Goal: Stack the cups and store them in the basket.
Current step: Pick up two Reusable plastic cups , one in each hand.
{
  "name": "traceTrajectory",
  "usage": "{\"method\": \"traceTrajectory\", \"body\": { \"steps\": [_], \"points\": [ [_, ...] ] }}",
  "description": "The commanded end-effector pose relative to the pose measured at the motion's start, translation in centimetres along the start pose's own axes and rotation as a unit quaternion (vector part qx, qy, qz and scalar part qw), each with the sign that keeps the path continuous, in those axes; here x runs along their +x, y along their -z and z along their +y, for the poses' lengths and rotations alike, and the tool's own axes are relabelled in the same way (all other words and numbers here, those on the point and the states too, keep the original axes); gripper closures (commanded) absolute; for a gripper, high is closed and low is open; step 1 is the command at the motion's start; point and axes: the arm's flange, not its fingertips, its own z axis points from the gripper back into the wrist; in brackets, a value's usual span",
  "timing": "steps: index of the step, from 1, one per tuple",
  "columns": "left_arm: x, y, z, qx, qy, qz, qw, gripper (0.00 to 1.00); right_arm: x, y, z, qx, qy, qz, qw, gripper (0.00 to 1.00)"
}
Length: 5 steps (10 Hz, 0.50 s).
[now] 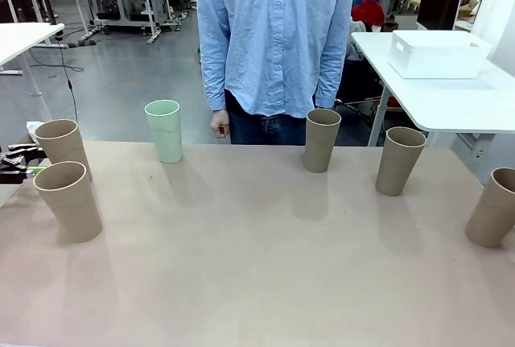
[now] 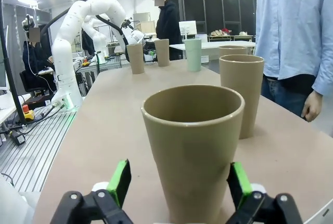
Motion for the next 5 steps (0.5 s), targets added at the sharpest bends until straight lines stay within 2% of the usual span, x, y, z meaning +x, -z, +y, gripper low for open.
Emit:
{"method": "traceTrajectory", "body": {
  "steps": [1,5],
  "points": [
    [0.39,0.49,0.07,0.001,-0.009,-0.023,1.0,0.0,-0.22,0.39,0.6,0.009,-0.014,0.006,1.0,0.0],
    [0.44,1.08,0.63,0.001,-0.01,-0.035,0.999,0.0,-0.73,1.21,0.76,0.012,-0.007,-0.002,1.0,0.0]
  ]
}}
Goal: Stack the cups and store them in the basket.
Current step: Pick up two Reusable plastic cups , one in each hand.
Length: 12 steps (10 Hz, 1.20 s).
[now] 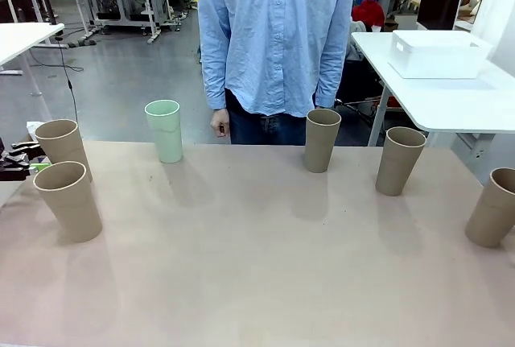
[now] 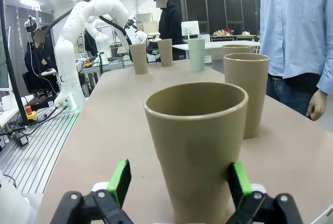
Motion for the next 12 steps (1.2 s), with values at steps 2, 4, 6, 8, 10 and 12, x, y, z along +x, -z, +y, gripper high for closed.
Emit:
{"method": "traceTrajectory", "body": {
  "steps": [2,4,6,8,10,12],
  "points": [
    [0.3,0.9,0.2,-0.005,-0.008,-0.021,1.0,0.0,-0.8,1.3,0.4,0.012,-0.007,0.001,1.0,0.0],
    [0.2,1.1,0.2,-0.005,-0.007,-0.023,1.0,0.0,-1.3,1.6,0.2,0.002,-0.006,0.006,1.0,0.0],
    [0.2,1.3,0.3,-0.004,-0.007,-0.027,1.0,0.0,-1.7,1.9,-0.3,-0.016,-0.006,0.009,1.0,0.0],
    [0.3,1.5,0.4,-0.005,-0.011,-0.034,0.999,0.0,-2.0,2.2,-0.7,-0.028,-0.004,0.006,1.0,0.0],
    [0.4,2.1,0.7,-0.01,-0.015,-0.041,0.999,0.0,-2.2,2.7,-1.0,-0.028,0.009,0.007,1.0,0.0],
    [0.3,2.5,0.9,-0.015,-0.016,-0.042,0.999,0.0,-2.4,3.3,-1.2,-0.022,0.024,0.003,0.999,0.0]
  ]
}}
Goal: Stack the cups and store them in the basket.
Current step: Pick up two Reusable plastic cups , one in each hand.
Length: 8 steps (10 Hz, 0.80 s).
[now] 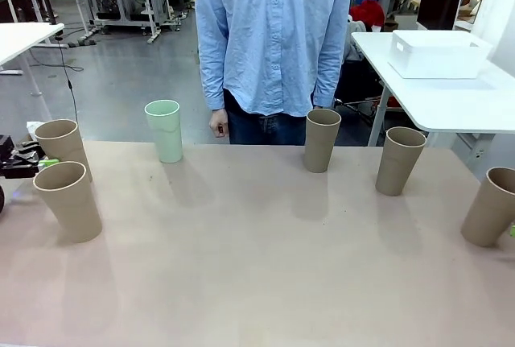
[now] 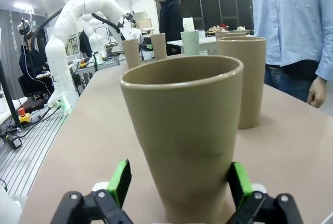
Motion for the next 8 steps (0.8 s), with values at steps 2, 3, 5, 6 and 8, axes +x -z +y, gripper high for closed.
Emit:
{"method": "traceTrajectory", "body": {
  "steps": [2,3,5,6,8],
  "points": [
    [0.1,0.7,0.9,-0.004,-0.013,-0.02,1.0,0.0,-0.2,1.4,-0.7,-0.006,0.024,0.0,1.0,0.0],
    [0.0,0.9,0.9,-0.007,-0.016,-0.023,1.0,0.0,-0.4,1.7,-0.8,-0.003,0.032,-0.002,0.999,0.0],
    [-0.1,1.2,1.0,-0.012,-0.021,-0.03,0.999,0.0,-0.4,2.1,-1.1,0.002,0.046,-0.007,0.999,0.0],
    [-0.1,1.3,1.0,-0.014,-0.024,-0.034,0.999,0.0,-0.4,2.4,-1.3,0.004,0.051,-0.007,0.999,0.0],
    [0.0,1.7,1.0,-0.026,-0.026,-0.038,0.999,0.0,-0.2,3.0,-1.5,0.009,0.062,-0.006,0.998,0.0]
  ]
}}
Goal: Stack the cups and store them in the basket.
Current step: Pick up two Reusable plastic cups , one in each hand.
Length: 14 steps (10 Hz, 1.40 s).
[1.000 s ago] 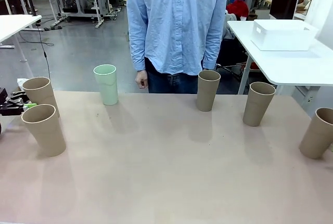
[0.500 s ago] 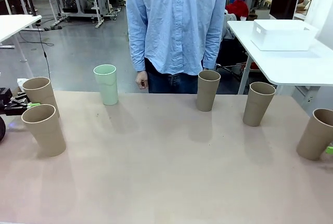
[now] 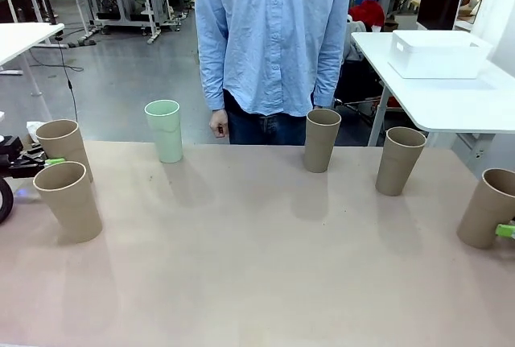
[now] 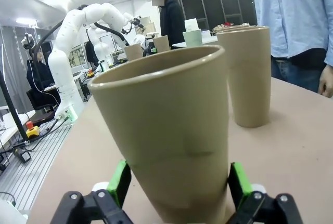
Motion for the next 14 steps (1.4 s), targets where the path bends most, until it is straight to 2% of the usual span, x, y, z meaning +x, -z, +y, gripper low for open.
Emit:
{"method": "traceTrajectory", "body": {
  "steps": [1,5,14],
  "points": [
    [0.7,0.5,0.4,-0.011,-0.008,-0.012,1.0,0.0,0.7,1.0,-0.7,-0.005,0.019,0.0,1.0,0.0],
    [0.3,1.4,0.0,-0.018,-0.008,-0.008,1.0,0.0,0.6,2.4,-1.2,-0.001,0.027,0.007,1.0,0.0],
    [0.0,2.3,-0.1,-0.039,-0.006,-0.003,0.999,0.0,1.3,2.7,-1.1,0.019,0.01,-0.031,0.999,0.0]
  ]
}}
